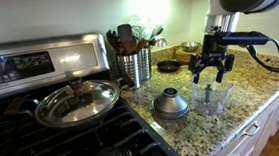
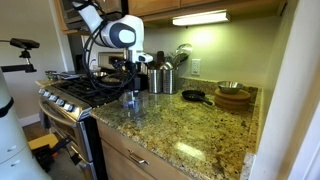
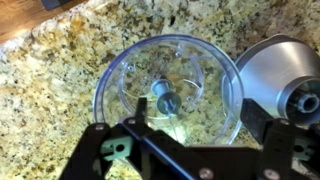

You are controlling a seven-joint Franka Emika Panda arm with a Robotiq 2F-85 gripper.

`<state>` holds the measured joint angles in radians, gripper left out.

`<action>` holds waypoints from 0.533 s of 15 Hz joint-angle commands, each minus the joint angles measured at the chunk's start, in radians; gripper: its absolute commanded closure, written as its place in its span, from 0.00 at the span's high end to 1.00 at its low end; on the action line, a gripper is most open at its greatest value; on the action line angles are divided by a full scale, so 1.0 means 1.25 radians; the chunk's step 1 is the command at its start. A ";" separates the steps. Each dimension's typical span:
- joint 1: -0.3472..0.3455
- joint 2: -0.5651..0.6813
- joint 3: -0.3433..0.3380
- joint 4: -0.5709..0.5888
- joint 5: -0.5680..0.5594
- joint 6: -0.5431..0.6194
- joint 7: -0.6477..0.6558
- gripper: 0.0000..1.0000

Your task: Assemble the food processor

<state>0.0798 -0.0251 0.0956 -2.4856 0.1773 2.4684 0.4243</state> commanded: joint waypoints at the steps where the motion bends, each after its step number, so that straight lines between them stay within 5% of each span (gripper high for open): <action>1: 0.005 -0.120 0.014 -0.025 -0.054 -0.071 0.053 1.00; 7: 0.017 -0.154 0.054 0.022 -0.029 -0.091 0.022 0.98; 8: 0.023 -0.139 0.061 0.039 -0.026 -0.084 0.013 0.85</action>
<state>0.0856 -0.2062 0.1586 -2.4729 0.1269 2.3709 0.4564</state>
